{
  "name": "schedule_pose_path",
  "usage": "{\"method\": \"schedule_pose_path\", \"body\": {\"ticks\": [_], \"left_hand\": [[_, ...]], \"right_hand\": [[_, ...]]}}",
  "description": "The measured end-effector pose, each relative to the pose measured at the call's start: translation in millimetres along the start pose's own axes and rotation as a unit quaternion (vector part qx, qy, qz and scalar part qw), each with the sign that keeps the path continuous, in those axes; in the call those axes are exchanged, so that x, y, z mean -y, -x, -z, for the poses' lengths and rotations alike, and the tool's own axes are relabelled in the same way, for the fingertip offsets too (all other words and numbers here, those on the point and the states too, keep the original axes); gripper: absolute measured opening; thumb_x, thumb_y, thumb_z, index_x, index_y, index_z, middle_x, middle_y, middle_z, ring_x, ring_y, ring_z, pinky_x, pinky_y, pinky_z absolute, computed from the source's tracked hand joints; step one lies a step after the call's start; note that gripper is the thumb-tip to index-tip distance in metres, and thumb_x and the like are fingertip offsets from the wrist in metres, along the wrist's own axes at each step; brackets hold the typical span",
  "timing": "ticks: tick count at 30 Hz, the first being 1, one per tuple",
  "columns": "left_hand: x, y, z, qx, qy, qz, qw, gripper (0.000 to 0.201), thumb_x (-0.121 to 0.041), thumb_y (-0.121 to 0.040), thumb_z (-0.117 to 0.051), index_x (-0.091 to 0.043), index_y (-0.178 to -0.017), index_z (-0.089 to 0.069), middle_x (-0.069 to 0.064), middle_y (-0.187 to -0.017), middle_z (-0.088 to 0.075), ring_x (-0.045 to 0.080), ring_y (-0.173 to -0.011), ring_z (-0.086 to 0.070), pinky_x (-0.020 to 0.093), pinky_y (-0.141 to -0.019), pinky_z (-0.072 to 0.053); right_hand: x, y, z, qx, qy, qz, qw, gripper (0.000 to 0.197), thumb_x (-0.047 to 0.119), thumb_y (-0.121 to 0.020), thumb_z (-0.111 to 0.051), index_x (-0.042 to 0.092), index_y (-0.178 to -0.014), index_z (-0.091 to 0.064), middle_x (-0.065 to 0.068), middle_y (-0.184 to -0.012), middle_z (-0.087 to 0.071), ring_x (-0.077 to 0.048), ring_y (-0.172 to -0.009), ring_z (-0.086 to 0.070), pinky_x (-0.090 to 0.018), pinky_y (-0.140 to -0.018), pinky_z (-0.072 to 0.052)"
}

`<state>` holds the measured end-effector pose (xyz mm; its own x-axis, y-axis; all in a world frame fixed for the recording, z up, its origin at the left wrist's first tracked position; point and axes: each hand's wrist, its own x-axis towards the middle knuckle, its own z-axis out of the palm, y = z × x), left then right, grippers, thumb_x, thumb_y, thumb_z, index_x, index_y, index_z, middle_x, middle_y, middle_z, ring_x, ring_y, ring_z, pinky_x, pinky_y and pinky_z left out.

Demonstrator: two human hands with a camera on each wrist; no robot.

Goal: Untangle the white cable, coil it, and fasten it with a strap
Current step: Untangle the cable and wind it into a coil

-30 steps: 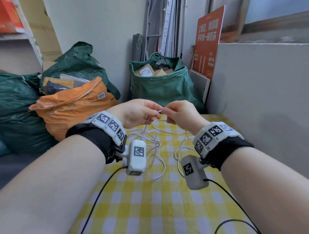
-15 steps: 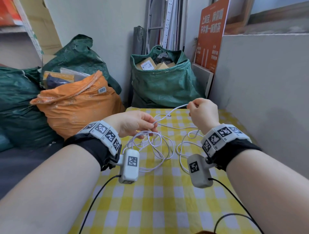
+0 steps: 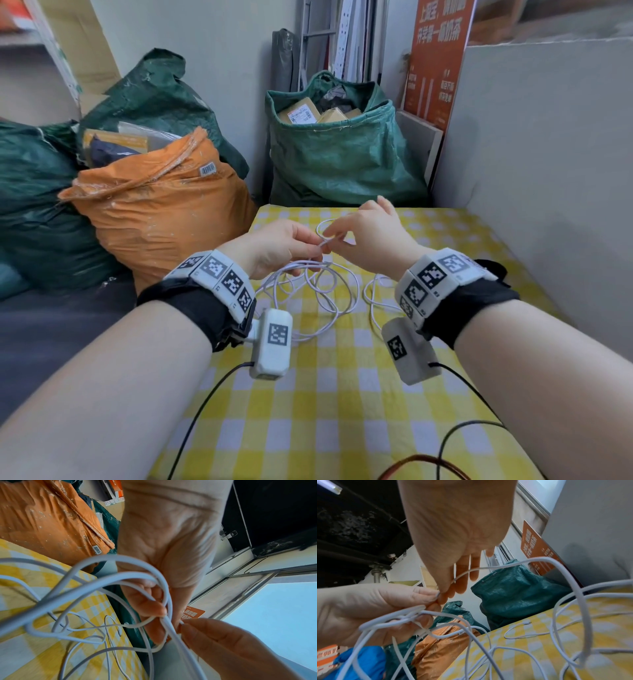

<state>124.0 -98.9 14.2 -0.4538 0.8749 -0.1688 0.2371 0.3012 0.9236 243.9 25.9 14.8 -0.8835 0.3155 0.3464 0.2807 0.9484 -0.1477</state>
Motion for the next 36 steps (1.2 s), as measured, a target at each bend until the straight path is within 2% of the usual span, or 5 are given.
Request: {"method": "schedule_pose_path", "body": {"ticks": [4,17,24,32,36], "left_hand": [[3.6,-3.4,0.6,-0.004,-0.038,0.016,0.999,0.019,-0.014,-0.089,-0.065,0.001,-0.100,-0.068,0.003,-0.067,-0.065,0.006,-0.045,-0.051,0.016,-0.039,-0.038],[11.3,-4.0,15.3,0.080,-0.100,0.094,0.987,0.026,-0.020,-0.099,-0.046,-0.007,-0.096,-0.068,-0.004,-0.055,-0.060,0.003,-0.043,-0.042,0.016,-0.040,-0.028],[16.6,-1.9,25.4,0.075,-0.219,0.070,0.970,0.016,-0.022,-0.091,-0.061,-0.015,-0.086,-0.074,-0.009,-0.072,-0.072,0.007,-0.068,-0.052,0.016,-0.065,-0.042],[15.2,-5.9,20.7,0.066,-0.275,0.110,0.953,0.012,-0.012,-0.090,-0.062,-0.006,-0.081,-0.066,0.002,-0.070,-0.068,0.006,-0.051,-0.059,0.017,-0.049,-0.044],[13.8,-10.8,14.0,-0.034,-0.218,0.129,0.967,0.018,0.003,-0.094,-0.042,0.000,-0.097,-0.059,0.014,-0.068,-0.058,0.019,-0.058,-0.061,0.020,-0.043,-0.047]], "right_hand": [[-3.3,-2.5,-6.8,-0.014,-0.074,-0.017,0.997,0.016,0.030,-0.088,-0.058,0.027,-0.088,-0.074,0.002,-0.086,-0.071,-0.026,-0.094,-0.055,-0.038,-0.092,-0.040],[-24.3,-1.0,-7.6,-0.132,-0.086,-0.174,0.972,0.024,0.024,-0.093,-0.051,0.021,-0.090,-0.074,-0.004,-0.093,-0.066,-0.032,-0.098,-0.046,-0.035,-0.079,-0.036],[-35.3,0.8,-3.3,-0.157,-0.117,-0.244,0.950,0.025,0.021,-0.093,-0.050,0.020,-0.090,-0.074,-0.001,-0.091,-0.053,-0.028,-0.096,-0.039,-0.032,-0.077,-0.031],[-35.2,0.0,-2.1,-0.187,-0.118,-0.262,0.939,0.027,0.018,-0.093,-0.047,0.018,-0.090,-0.075,-0.004,-0.093,-0.056,-0.026,-0.091,-0.036,-0.034,-0.080,-0.035],[-37.8,0.2,-0.4,-0.195,-0.122,-0.277,0.933,0.027,0.022,-0.094,-0.048,0.017,-0.093,-0.074,-0.007,-0.093,-0.058,-0.030,-0.099,-0.041,-0.036,-0.082,-0.036]]}}
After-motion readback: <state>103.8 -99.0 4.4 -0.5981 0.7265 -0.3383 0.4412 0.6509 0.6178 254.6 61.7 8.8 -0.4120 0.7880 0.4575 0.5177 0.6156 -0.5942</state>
